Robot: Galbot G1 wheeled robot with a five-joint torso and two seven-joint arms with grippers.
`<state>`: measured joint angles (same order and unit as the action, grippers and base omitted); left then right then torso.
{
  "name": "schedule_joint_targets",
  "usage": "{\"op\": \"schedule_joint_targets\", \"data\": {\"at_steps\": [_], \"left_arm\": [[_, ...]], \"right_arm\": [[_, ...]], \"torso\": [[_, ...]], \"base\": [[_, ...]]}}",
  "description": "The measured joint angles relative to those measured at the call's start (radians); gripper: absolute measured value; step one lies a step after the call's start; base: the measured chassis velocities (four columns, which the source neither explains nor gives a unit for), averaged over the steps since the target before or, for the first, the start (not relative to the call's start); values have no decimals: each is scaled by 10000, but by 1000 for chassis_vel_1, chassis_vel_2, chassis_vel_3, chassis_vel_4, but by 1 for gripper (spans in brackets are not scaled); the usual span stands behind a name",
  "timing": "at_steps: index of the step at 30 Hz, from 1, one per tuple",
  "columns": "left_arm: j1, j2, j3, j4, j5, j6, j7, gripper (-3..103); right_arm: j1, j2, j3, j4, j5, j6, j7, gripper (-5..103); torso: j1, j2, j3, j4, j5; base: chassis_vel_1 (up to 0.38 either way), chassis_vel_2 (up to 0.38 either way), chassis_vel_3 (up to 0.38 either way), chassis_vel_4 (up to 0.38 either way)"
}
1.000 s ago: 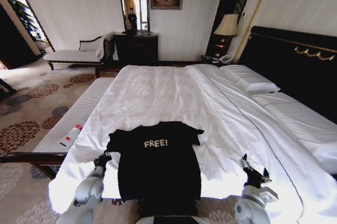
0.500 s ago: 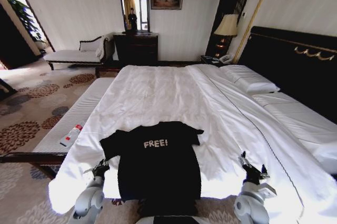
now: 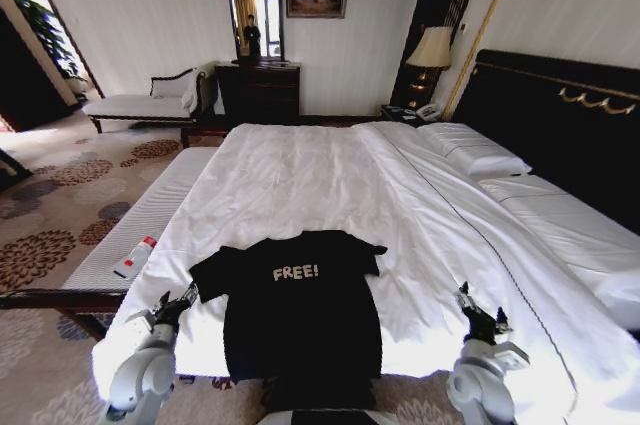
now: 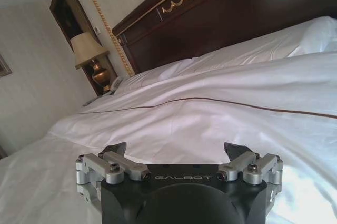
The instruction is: Fold the clothes on the bed.
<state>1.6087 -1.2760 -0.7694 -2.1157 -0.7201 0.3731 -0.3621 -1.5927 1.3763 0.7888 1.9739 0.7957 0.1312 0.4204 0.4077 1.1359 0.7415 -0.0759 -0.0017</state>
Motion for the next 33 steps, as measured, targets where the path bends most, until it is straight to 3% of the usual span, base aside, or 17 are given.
{"op": "schedule_joint_targets", "data": {"at_steps": [1,8,13,16,19,22,33], "left_arm": [[85,1,-59,-47,11,-41,100,95],[608,-215,-188,-201,314,-250,205,100],[1290,-563,-527,-703,459,-283,63,100],[1632,-731,-831,-946,465,-282,-14,100],[2040,-982,-1238,-1269,470,-276,-67,100],[2232,-1174,-1433,-1367,492,-276,-95,100],[2648,-1871,-1778,-1568,731,-411,-147,100]], "right_arm": [[157,-271,-83,8,438,-100,-19,100],[1138,-1390,-847,-969,1693,-336,-830,100],[1927,-2099,-2043,-2412,2926,-454,-3020,100],[2272,-2024,-2596,-2715,3188,-463,-3337,100],[2665,-1507,-3243,-2644,4196,-805,-2838,100],[2841,-1266,-3551,-2672,4591,-991,-2471,100],[3262,-951,-4022,-3259,4833,-1234,-1677,100]], "torso": [[0,0,0,1,-1],[1,-2,1,8,0],[0,-2,1,-3,-1],[1,-2,0,6,2],[1,-2,1,2,2],[1,-2,0,2,-4],[1,-2,0,0,-2]], "base": [[0,0,0,0],[0,0,0,0],[0,0,0,0],[0,0,0,0],[0,0,0,0],[0,0,0,0],[0,0,0,0]]}}
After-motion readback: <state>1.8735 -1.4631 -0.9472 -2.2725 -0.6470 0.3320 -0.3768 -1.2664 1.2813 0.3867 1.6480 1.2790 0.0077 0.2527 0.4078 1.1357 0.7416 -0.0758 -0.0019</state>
